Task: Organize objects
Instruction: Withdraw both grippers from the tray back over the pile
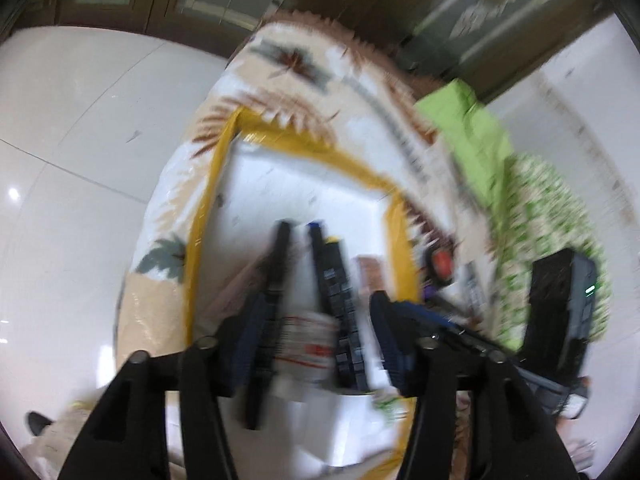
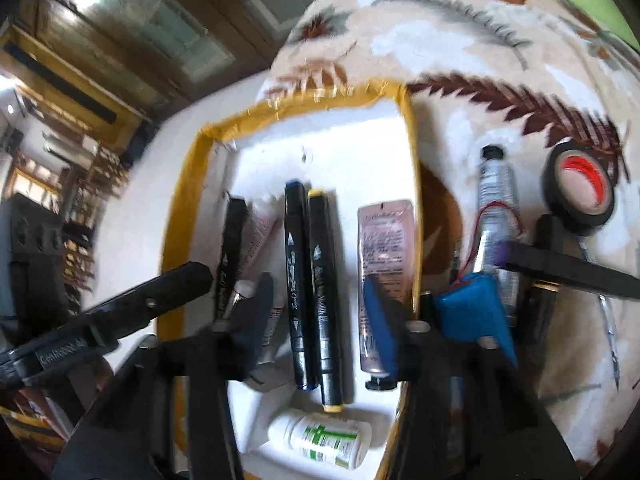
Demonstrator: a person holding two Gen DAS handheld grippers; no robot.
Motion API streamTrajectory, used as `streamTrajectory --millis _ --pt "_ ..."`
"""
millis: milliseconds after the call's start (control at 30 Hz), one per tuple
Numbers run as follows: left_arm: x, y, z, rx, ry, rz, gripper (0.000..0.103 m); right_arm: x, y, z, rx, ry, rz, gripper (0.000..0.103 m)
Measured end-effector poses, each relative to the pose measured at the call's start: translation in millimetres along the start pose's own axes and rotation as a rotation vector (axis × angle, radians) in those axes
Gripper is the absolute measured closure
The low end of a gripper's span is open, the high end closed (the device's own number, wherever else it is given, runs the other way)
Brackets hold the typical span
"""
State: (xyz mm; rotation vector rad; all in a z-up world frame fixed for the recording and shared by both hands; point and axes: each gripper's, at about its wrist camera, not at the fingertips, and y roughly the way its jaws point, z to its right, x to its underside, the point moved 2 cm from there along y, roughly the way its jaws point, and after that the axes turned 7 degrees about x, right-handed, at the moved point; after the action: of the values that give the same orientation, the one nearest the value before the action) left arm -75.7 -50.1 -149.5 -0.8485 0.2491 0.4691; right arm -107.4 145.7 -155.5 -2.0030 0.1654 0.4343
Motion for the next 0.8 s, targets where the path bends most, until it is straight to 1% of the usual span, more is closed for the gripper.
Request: streamTrajectory --millis 33,100,167,267,333,433,500,567,667,767,800 --pt "1.1 -4.4 4.6 0.005 -0.001 0.021 0.036 0.9 -7.7 1.3 -0.013 0.003 0.012 0.053" --pt "5.9 -12.2 16.5 -0.01 -0.006 0.057 0.035 3.7 -22.1 6.2 -0.046 0.014 0.033 0.053" --pt "14.4 -14.4 33.8 0.002 0.017 0.051 0.035 9.0 -36.5 15.8 -0.067 0.029 0.05 0.053" --pt "34.9 -9.7 68.9 0.019 0.079 0.02 0.035 20.7 -54.3 35.3 -0.042 0.046 0.07 0.053" --pt "49.5 -3.4 88.7 0.038 0.119 -0.009 0.035 31.7 -65.8 53.5 -0.007 0.059 0.08 0.053" --pt "81.0 13.7 119.1 0.048 0.186 -0.059 0.035 45.4 -72.2 80.9 0.04 0.098 0.063 0.053" --pt "104.3 31.0 137.0 0.038 0.24 -0.103 0.035 57.8 -74.0 102.4 0.077 0.134 0.038 0.053" --pt "123.3 43.1 146.9 0.045 0.276 -0.135 0.035 66.9 -76.2 116.6 0.102 0.158 0.024 0.053" --pt "143.4 56.8 147.6 0.061 0.278 -0.171 0.035 76.0 -76.7 134.0 0.122 0.191 0.008 0.053" --pt "154.6 63.9 143.7 0.042 0.298 -0.199 0.035 80.7 -75.8 142.0 0.128 0.208 -0.003 0.053" --pt "154.7 63.0 142.1 0.045 0.288 -0.197 0.035 81.8 -76.4 141.6 0.132 0.205 -0.004 0.053"
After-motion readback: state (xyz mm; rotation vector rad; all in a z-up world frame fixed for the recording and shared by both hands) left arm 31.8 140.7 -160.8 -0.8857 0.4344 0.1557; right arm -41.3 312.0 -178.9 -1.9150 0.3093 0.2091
